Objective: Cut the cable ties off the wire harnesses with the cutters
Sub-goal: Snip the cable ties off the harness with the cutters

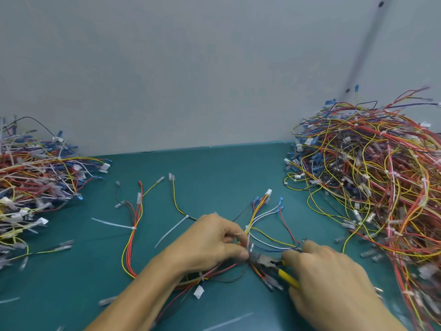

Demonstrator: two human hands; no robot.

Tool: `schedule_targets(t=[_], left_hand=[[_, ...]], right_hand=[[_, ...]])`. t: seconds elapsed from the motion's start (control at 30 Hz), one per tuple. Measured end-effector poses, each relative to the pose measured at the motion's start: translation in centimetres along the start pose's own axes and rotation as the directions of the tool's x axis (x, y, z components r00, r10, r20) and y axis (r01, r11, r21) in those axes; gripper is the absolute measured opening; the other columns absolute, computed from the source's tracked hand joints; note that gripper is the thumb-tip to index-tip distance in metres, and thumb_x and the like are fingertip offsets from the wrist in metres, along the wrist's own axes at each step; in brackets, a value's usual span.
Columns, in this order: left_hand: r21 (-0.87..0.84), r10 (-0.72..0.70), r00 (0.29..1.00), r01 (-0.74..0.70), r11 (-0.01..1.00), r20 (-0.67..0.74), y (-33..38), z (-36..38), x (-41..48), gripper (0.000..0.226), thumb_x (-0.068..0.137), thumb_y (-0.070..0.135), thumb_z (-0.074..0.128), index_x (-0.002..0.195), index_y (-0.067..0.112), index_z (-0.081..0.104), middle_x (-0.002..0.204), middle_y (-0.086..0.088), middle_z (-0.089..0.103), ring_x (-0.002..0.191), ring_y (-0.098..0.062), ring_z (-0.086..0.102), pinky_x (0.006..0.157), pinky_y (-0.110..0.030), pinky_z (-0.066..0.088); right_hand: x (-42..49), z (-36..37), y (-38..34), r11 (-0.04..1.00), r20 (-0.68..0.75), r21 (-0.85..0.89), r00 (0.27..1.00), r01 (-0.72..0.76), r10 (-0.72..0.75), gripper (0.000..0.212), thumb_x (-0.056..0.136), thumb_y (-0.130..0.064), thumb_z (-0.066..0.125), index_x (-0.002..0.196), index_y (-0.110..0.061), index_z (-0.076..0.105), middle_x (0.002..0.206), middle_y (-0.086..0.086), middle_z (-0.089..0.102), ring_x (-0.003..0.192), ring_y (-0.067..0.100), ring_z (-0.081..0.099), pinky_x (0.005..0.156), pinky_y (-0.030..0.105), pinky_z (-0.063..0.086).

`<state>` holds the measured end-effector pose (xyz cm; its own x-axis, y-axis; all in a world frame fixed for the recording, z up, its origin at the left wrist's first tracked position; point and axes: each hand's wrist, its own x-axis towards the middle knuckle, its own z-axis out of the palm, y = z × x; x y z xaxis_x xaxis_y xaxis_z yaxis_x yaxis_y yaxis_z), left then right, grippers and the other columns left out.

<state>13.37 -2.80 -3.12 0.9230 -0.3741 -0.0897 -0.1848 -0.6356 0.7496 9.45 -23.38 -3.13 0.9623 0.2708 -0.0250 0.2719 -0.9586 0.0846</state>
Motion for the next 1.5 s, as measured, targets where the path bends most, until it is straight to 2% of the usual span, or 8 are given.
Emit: schedule_targets(t=[0.1, 0.27, 0.63, 0.73, 0.83, 0.97, 1.37, 1.5], left_hand=[[-0.014, -0.019, 0.999, 0.018, 1.000, -0.039, -0.1, 0.2, 0.3, 0.006, 0.083, 0.025, 0.071, 0.084, 0.021, 0.074, 0.072, -0.009, 0.069, 0.062, -0.013, 0.052, 0.072, -0.031, 0.048], [-0.053, -0.022, 0.998, 0.019, 0.998, -0.061, -0.1, 0.3, 0.4, 0.012, 0.086, 0.026, 0.067, 0.075, 0.027, 0.070, 0.044, 0.011, 0.044, 0.047, -0.002, 0.037, 0.055, -0.023, 0.033], [-0.132, -0.013, 0.985, -0.010, 0.991, -0.171, -0.7, 1.5, 0.2, 0.010, 0.084, 0.022, 0.070, 0.075, 0.019, 0.072, 0.055, -0.004, 0.051, 0.054, -0.010, 0.038, 0.056, -0.027, 0.034], [-0.192, -0.039, 0.977, -0.002, 0.981, -0.211, -0.9, 1.7, 0.2, 0.010, 0.082, 0.018, 0.072, 0.073, 0.019, 0.072, 0.070, -0.014, 0.067, 0.060, -0.010, 0.050, 0.061, -0.026, 0.043], [-0.264, -0.079, 0.971, 0.017, 0.964, -0.227, -1.0, 1.9, 0.2, 0.016, 0.082, 0.015, 0.072, 0.068, 0.023, 0.070, 0.061, -0.006, 0.065, 0.056, -0.009, 0.051, 0.059, -0.022, 0.042], [-0.371, -0.129, 0.967, 0.040, 0.928, -0.220, -1.1, 1.6, 0.4, 0.015, 0.084, 0.012, 0.070, 0.069, 0.014, 0.071, 0.051, 0.007, 0.051, 0.051, -0.008, 0.042, 0.054, -0.018, 0.036], [-0.374, -0.131, 0.955, 0.023, 0.927, -0.265, -1.3, 1.2, 1.2, 0.009, 0.082, 0.022, 0.072, 0.073, 0.021, 0.074, 0.054, 0.004, 0.039, 0.055, -0.012, 0.031, 0.054, -0.026, 0.026], [-0.470, -0.156, 0.929, -0.022, 0.882, -0.336, -0.7, 0.4, 1.0, 0.016, 0.085, 0.012, 0.068, 0.070, 0.015, 0.070, 0.056, -0.002, 0.037, 0.057, -0.017, 0.031, 0.057, -0.030, 0.028]], right_hand=[[0.1, 0.0, 0.0, 1.000, -0.012, 0.003, 1.000, -0.013, 0.013, 0.029, 0.088, -0.037, 0.041, 0.116, -0.027, 0.044, 0.108, -0.006, 0.045, 0.111, 0.021, 0.051, 0.068, 0.032, 0.028], [-0.1, -0.3, -0.3, 1.000, -0.033, -0.009, 0.999, -0.009, 0.009, 0.024, 0.089, -0.037, 0.041, 0.111, -0.028, 0.044, 0.091, -0.002, 0.031, 0.110, 0.021, 0.051, 0.068, 0.033, 0.028], [0.0, -0.3, -1.4, 1.000, -0.026, -0.004, 1.000, -0.012, 0.012, 0.018, 0.091, -0.027, 0.043, 0.109, -0.024, 0.046, 0.091, 0.002, 0.035, 0.105, 0.026, 0.054, 0.065, 0.033, 0.027], [0.1, -0.2, -1.6, 0.999, -0.077, 0.010, 0.996, 0.036, -0.035, 0.031, 0.048, -0.019, 0.082, 0.073, -0.016, 0.062, 0.065, 0.007, 0.051, 0.058, 0.031, 0.059, 0.051, 0.030, 0.026], [-0.1, 0.0, -1.7, 1.000, -0.096, 0.005, 0.995, -0.009, 0.009, 0.041, 0.017, -0.010, 0.082, 0.050, -0.013, 0.058, 0.045, 0.004, 0.045, 0.035, 0.028, 0.046, 0.044, 0.026, 0.017], [-0.4, -0.1, -2.1, 0.999, -0.039, -0.044, 0.999, -0.026, 0.024, 0.033, 0.037, -0.015, 0.083, 0.063, -0.015, 0.064, 0.056, 0.005, 0.054, 0.046, 0.028, 0.056, 0.045, 0.028, 0.021], [-0.4, 1.5, -2.0, 0.997, -0.184, 0.072, 0.982, -0.029, 0.041, 0.045, 0.013, -0.004, 0.085, 0.048, -0.010, 0.057, 0.042, 0.006, 0.045, 0.030, 0.028, 0.046, 0.043, 0.023, 0.016], [-0.3, 0.9, -1.9, 0.999, -0.078, 0.014, 0.996, -0.034, 0.035, 0.030, 0.060, -0.020, 0.078, 0.085, -0.019, 0.062, 0.076, 0.006, 0.058, 0.066, 0.029, 0.063, 0.050, 0.029, 0.024]])
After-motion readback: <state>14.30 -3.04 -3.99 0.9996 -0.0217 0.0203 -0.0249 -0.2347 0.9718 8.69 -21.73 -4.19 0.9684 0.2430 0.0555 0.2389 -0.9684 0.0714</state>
